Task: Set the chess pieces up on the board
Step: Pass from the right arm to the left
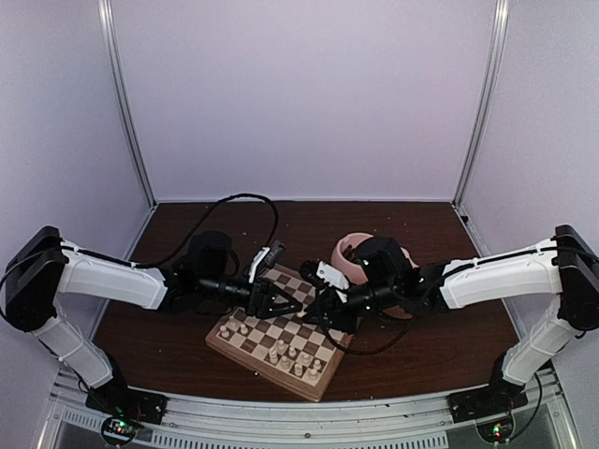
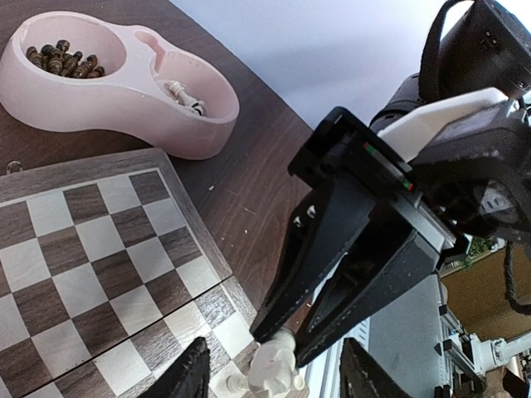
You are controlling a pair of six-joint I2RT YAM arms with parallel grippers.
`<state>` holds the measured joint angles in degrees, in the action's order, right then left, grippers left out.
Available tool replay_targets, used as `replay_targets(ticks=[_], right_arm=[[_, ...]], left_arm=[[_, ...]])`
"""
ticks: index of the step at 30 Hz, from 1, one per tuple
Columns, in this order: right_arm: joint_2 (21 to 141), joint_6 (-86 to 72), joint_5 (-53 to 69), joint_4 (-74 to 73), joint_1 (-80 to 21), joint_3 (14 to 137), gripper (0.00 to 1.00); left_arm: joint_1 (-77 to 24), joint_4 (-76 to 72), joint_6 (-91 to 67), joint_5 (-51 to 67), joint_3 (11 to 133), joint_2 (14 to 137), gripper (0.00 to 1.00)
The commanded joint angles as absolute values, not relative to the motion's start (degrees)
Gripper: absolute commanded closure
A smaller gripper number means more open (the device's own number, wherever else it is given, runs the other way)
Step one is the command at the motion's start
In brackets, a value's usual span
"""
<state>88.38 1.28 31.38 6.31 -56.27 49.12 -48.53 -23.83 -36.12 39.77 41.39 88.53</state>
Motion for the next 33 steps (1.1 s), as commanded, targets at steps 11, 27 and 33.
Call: replay_targets(ticks=[11,27,33], right_arm=[[87.0,1.8,29.1,7.7,-56.6,48.4,0.88],[86.5,1.6,27.3,8.1,-56.6,47.9,0.89],[86.2,1.6,27.3,8.3,-56.6,47.7,0.89]], left_arm=[[-49.2,-21.7,-34.0,42.4,44.7,90.5,0.57],[-49.3,-20.8,-32.8,43.6,45.1,90.4,0.54],[-49.4,-20.5,-32.5,43.8,45.3,90.5,0.61]])
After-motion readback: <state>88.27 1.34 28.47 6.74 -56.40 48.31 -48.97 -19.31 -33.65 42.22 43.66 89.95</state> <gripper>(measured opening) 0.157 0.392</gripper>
